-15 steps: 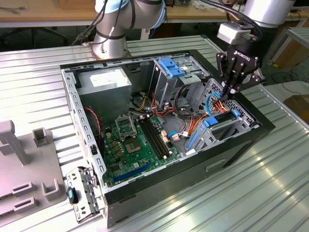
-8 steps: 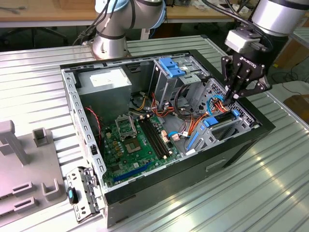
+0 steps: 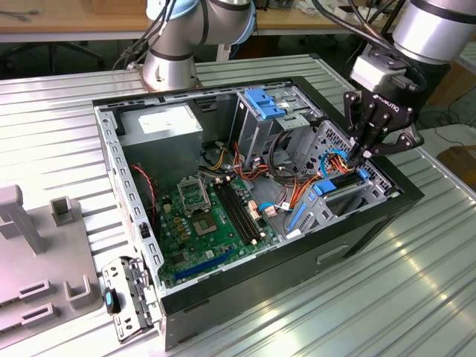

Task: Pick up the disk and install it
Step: 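Insert the second disk wire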

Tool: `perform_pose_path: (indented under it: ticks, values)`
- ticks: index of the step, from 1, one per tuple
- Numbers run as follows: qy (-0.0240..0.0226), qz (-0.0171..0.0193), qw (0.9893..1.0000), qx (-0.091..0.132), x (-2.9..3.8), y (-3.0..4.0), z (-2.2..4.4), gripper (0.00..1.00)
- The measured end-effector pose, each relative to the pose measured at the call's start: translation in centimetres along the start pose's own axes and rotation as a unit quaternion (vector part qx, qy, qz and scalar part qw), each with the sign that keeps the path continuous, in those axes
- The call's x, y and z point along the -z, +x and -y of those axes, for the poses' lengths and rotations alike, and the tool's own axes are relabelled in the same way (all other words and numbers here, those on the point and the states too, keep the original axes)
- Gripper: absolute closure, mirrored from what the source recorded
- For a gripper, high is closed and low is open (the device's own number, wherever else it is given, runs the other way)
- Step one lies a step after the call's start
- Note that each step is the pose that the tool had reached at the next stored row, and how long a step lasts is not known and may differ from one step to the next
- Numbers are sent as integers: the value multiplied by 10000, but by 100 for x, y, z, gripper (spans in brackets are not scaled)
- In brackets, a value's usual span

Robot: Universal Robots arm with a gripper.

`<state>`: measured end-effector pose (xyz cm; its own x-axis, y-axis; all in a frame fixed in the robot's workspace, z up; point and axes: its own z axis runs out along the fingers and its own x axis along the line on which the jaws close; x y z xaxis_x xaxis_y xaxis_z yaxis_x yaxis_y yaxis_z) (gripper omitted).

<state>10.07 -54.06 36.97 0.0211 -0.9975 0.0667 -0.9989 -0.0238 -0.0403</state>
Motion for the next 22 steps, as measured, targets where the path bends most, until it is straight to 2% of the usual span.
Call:
perform_pose_path:
  ticks: [2,5,6,9,10,12,13,15,16,17,18,22]
  values:
    - [73,1,10000,-6,-5,-1,-52,84]
    - [223,1,9997,-15,-22,-1,-120,84]
    - [258,3,9997,-18,-28,-1,-128,84]
    - [314,19,9995,-23,-44,0,-140,84]
    - [333,36,9994,-25,-53,1,-157,84]
    - [355,71,9993,-29,-63,9,-185,84]
    - [364,109,9993,-33,-70,24,-197,84]
    - [371,212,9991,-41,-82,50,-214,84]
    - [373,296,9989,-48,-89,62,-217,84]
    - [377,343,9987,-52,-94,74,-217,84]
    - [379,370,9986,-54,-96,90,-218,84]
    - [379,373,9986,-54,-95,94,-218,84]
